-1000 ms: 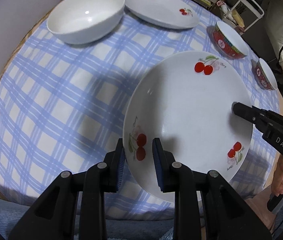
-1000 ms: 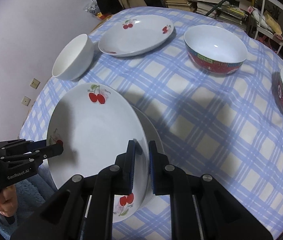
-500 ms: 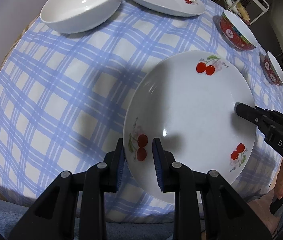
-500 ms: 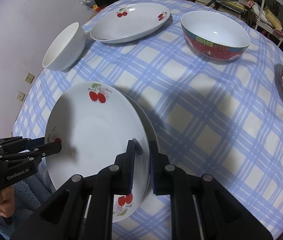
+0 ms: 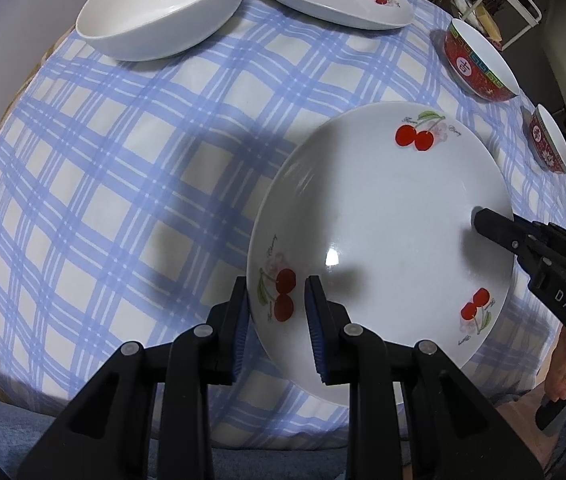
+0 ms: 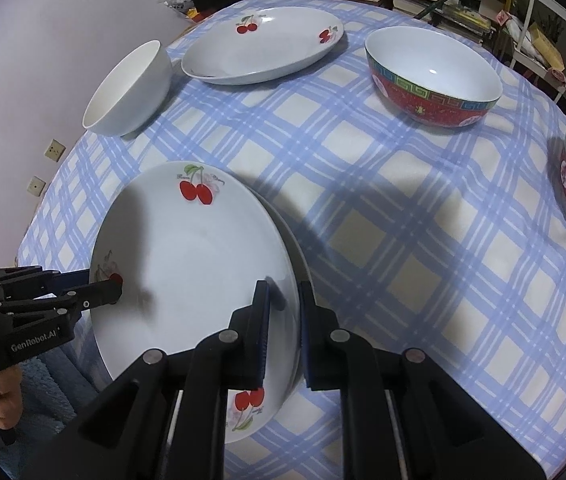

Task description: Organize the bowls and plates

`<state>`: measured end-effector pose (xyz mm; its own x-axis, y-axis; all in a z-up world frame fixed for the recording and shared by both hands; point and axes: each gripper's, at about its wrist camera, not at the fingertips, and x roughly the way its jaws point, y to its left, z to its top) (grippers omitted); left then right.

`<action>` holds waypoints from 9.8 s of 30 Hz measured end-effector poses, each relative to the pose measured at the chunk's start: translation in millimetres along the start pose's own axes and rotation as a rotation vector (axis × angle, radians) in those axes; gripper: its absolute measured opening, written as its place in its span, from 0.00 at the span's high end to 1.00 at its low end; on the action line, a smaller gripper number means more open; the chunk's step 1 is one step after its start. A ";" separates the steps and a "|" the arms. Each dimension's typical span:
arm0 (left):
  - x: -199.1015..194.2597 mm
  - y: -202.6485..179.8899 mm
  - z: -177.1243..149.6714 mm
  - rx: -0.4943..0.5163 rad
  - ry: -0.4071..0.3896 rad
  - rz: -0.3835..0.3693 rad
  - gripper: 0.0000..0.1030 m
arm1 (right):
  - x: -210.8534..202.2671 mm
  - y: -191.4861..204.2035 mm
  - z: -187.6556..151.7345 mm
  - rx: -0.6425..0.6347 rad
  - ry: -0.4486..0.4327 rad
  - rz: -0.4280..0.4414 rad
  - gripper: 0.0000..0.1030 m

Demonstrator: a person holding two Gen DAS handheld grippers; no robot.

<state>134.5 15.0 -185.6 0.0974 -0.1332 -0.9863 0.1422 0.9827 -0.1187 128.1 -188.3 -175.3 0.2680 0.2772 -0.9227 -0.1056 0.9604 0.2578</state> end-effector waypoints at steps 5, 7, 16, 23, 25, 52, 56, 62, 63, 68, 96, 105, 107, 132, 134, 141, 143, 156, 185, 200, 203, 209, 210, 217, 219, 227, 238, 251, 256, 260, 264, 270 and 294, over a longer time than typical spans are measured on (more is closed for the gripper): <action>-1.0 4.5 3.0 -0.015 -0.023 0.014 0.75 | -0.6 2.0 -0.3 -0.019 -0.010 -0.009 0.86; -4.0 3.6 3.6 -0.007 -0.038 0.023 0.75 | -1.3 2.8 -0.3 -0.026 -0.013 -0.010 0.86; -6.0 4.1 3.5 0.000 -0.045 0.043 0.75 | -4.6 3.0 -1.4 -0.030 -0.026 -0.020 0.86; -2.9 -1.5 2.3 -0.003 -0.034 0.054 0.75 | -0.6 -0.5 -2.9 -0.027 -0.013 -0.063 0.86; -3.2 -1.4 2.9 -0.004 -0.036 0.051 0.74 | -2.0 0.0 -2.5 -0.029 -0.016 -0.064 0.86; -93.4 2.8 152.9 0.031 -0.350 0.112 0.20 | -36.0 -4.6 121.6 -0.080 -0.273 -0.103 0.10; -80.4 13.4 195.7 0.001 -0.308 0.088 0.20 | -21.1 -19.9 157.9 -0.035 -0.272 -0.115 0.09; -58.2 25.7 243.7 -0.023 -0.267 0.072 0.20 | -4.9 -34.1 196.8 0.008 -0.266 -0.095 0.09; -54.1 27.4 249.3 -0.028 -0.259 0.065 0.20 | -2.4 -35.9 202.0 0.017 -0.263 -0.088 0.09; -27.6 36.0 277.2 -0.096 -0.187 0.035 0.20 | 9.7 -46.9 220.5 0.105 -0.239 0.017 0.10; 49.9 15.0 314.8 -0.004 0.031 0.045 0.58 | 89.5 -59.8 247.1 0.140 0.062 0.017 0.59; 44.0 6.5 310.8 0.044 0.034 0.058 0.65 | 92.5 -67.2 241.5 0.190 0.121 0.038 0.86; 38.7 2.5 306.8 0.063 0.006 0.055 0.66 | 86.0 -75.6 239.1 0.245 0.094 0.079 0.88; -72.5 -17.2 198.5 0.093 -0.235 -0.028 0.78 | -13.3 -68.6 175.2 0.244 0.004 0.161 0.88; -78.1 -17.1 185.6 0.088 -0.243 -0.040 0.78 | -20.6 -65.2 164.5 0.239 -0.005 0.163 0.88; -80.9 -18.6 137.4 0.061 -0.221 -0.056 0.78 | -38.1 -55.7 125.3 0.222 -0.017 0.148 0.88; -81.2 -19.5 123.5 0.062 -0.218 -0.053 0.78 | -42.2 -53.7 111.0 0.223 -0.016 0.146 0.88; -57.9 -11.2 29.7 0.018 -0.153 -0.049 0.74 | -62.5 -30.1 39.1 0.213 -0.068 0.098 0.88; -13.2 1.4 -5.4 -0.074 -0.060 0.027 0.74 | -14.2 -17.1 -27.8 0.196 -0.043 0.090 0.89; 7.6 0.1 -7.0 -0.073 -0.006 0.046 0.72 | -6.8 -11.3 -24.6 0.163 -0.042 0.027 0.89; 10.2 -1.7 -4.2 -0.079 -0.001 0.042 0.72 | -6.6 -11.6 -24.2 0.165 -0.043 0.029 0.89; 11.4 1.2 -3.1 -0.082 0.002 0.039 0.72 | -7.3 -9.5 -23.7 0.152 -0.048 0.013 0.89; 12.2 1.0 -2.8 -0.082 0.002 0.038 0.72 | -7.2 -9.3 -23.4 0.151 -0.049 0.011 0.89; 13.8 -2.8 -4.0 -0.061 0.005 0.055 0.72 | -9.3 -6.6 -22.8 0.134 -0.063 -0.012 0.89; 14.9 -7.3 -5.0 -0.045 0.001 0.071 0.71 | -9.5 -3.2 -22.0 0.108 -0.064 -0.036 0.89; 16.8 -9.4 -3.5 -0.030 -0.001 0.092 0.71 | -9.4 -3.8 -21.1 0.102 -0.069 -0.043 0.89; 20.6 -5.1 -5.4 -0.036 0.004 0.090 0.71 | -8.4 -9.1 -19.3 0.109 -0.069 -0.068 0.89; -7.9 -20.9 2.2 0.015 -0.085 0.143 0.60 | -28.6 0.9 -13.0 0.073 -0.168 -0.032 0.88; -32.9 -22.7 10.7 0.038 -0.187 0.185 0.42 | -36.1 15.0 -3.9 0.018 -0.208 -0.029 0.79; -38.6 -8.5 20.2 0.008 -0.212 0.207 0.30 | -41.0 27.7 10.1 -0.042 -0.260 -0.043 0.47; -42.8 7.1 36.6 -0.022 -0.228 0.218 0.30 | -42.5 34.8 27.7 -0.073 -0.320 -0.039 0.34; -67.0 28.7 62.9 -0.056 -0.317 0.225 0.30 | -34.9 49.2 60.2 -0.146 -0.376 -0.055 0.16; -30.6 138.1 139.3 -0.279 -0.290 0.174 0.30 | 46.1 120.6 174.0 -0.163 -0.254 0.084 0.05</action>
<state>288.3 136.9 -155.9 0.3743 0.0462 -0.9262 -0.1682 0.9856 -0.0189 294.4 -54.7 -136.8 0.4806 0.3735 -0.7935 -0.2846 0.9222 0.2617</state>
